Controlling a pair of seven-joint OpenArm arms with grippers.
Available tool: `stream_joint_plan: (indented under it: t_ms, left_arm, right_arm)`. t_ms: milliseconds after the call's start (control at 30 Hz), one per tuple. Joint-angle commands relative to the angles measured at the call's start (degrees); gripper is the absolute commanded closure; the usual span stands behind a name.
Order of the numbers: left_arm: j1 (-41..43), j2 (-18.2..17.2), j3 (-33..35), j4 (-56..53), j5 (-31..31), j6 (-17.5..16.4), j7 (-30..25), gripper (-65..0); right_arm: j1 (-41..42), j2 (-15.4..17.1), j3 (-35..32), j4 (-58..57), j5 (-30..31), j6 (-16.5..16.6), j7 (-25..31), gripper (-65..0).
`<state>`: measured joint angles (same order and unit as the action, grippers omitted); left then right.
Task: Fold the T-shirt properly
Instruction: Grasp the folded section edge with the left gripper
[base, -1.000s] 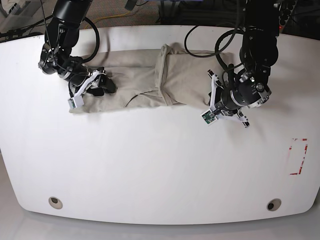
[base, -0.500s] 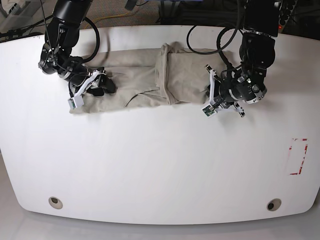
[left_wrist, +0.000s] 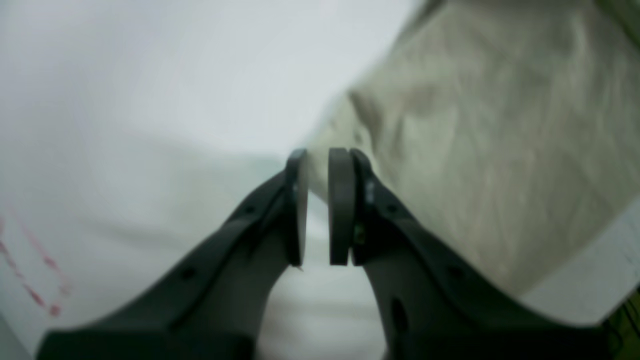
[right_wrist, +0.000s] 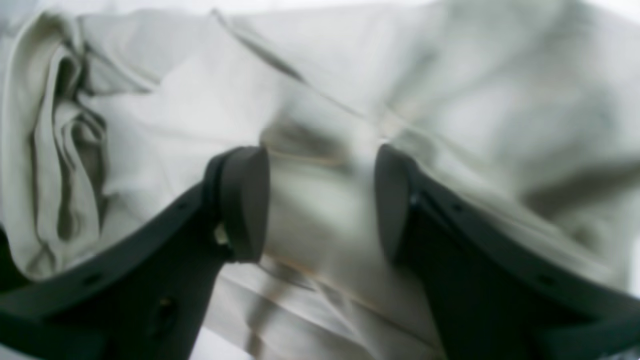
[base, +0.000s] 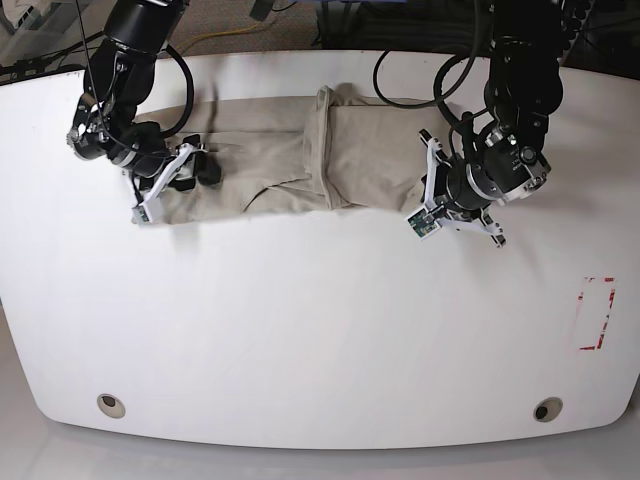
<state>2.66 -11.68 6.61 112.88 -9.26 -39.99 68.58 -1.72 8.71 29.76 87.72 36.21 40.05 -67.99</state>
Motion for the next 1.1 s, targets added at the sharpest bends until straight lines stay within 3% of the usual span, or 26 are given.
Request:
stream_joint_plan:
  t_ms: [0, 100, 167, 333, 467, 633, 733, 900, 1067]
  left_arm:
    - [0.82, -0.14, -1.82, 0.31, -0.28, -0.01, -0.22, -5.8]
    - [2.93, -0.05, -3.58, -1.1, -0.11, -0.01, -0.31, -6.0]
    - [4.16, 0.12, -4.55, -2.33, -0.11, -0.01, -0.93, -6.0]
    - [6.18, 0.21, -4.63, -8.66, 0.07, -0.01, -8.4, -6.0]
    - [5.74, 0.03, -4.63, -16.4, -0.11, -0.01, -11.92, -6.0]
    - [5.74, -0.23, -4.9, -17.28, -0.11, -0.01, -12.71, -6.0]
    - [5.65, -0.23, -4.9, -17.28, -0.02, -0.01, -12.71, -6.0]
    - [4.86, -0.32, -4.9, -17.36, 0.07, -0.01, -12.8, -6.0]
    - [4.16, -0.32, -4.9, -17.45, 0.16, -0.01, -12.71, -6.0]
  right_arm:
    - [1.41, 1.18, 2.9, 2.69, 2.34, -0.05, -0.45, -33.5]
    - [3.17, 1.44, 5.98, 3.66, 3.57, -0.05, -3.0, -35.7]
    - [4.57, 1.62, 9.67, 3.75, 3.4, -0.05, -5.46, -41.9]
    - [7.12, 4.52, 16.97, 1.02, 3.4, -0.05, -7.49, -50.9]
    - [7.21, 7.16, 19.43, -3.55, 3.4, -0.05, -7.49, -51.4]
    - [5.89, 8.56, 19.96, -7.94, 3.57, -0.05, -7.31, -51.2]
    - [4.05, 7.6, 19.43, -8.03, 3.93, -0.05, -7.31, -51.0]
    - [1.67, 3.29, 18.46, -6.71, 3.49, -0.05, -5.9, -51.0]
    - [0.27, 0.65, 13.98, -4.69, 3.4, -0.05, -4.85, -50.9]
